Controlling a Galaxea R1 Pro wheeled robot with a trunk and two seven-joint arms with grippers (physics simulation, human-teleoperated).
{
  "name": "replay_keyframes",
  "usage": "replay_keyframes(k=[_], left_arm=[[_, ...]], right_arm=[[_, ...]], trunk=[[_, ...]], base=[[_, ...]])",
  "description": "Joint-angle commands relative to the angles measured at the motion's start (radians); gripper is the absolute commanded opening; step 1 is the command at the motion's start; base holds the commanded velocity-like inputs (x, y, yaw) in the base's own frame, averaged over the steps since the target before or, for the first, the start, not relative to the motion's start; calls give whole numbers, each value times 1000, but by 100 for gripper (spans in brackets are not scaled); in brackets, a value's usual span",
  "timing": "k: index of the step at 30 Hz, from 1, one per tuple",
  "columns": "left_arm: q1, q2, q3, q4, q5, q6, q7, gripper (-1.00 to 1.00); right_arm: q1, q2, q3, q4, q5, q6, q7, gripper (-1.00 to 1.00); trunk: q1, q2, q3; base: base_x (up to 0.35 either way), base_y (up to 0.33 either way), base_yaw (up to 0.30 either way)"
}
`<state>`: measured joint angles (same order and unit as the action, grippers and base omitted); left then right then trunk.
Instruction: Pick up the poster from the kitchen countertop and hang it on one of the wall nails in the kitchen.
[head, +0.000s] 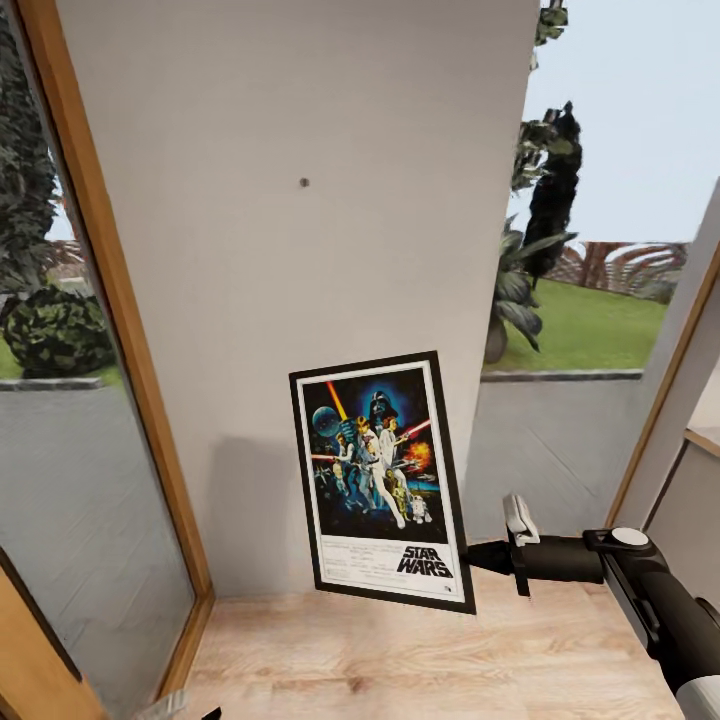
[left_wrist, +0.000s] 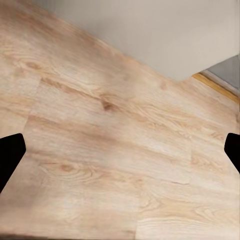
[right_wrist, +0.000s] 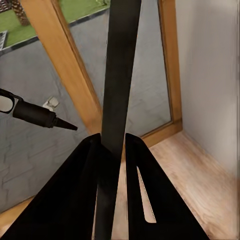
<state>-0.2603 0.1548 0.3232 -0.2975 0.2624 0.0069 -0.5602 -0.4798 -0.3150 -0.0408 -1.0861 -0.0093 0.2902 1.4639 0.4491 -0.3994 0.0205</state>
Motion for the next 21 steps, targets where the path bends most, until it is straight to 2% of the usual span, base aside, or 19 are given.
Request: replay_keyframes(k=[1, 9, 18, 21], left_arm=[[0, 0, 2, 1, 4, 1, -5, 100], [0, 1, 3, 1, 4, 1, -5, 100], [0, 1, 4, 4, 4, -1, -5, 100], [0, 10, 6, 30, 5, -3, -5, 100]], right_arm=[[0, 0, -1, 0, -1, 14, 6, -100], [0, 0, -1, 0, -1, 14, 6, -100], [0, -1, -1, 0, -2, 14, 6, -100], [0, 0, -1, -1, -20, 16, 9, -100]], trunk=[[1, -1, 0], [1, -1, 0], [1, -1, 0], [1, -1, 0]], base=[[339, -17, 0], [293, -10, 0], [118, 21, 0], [6, 1, 0]])
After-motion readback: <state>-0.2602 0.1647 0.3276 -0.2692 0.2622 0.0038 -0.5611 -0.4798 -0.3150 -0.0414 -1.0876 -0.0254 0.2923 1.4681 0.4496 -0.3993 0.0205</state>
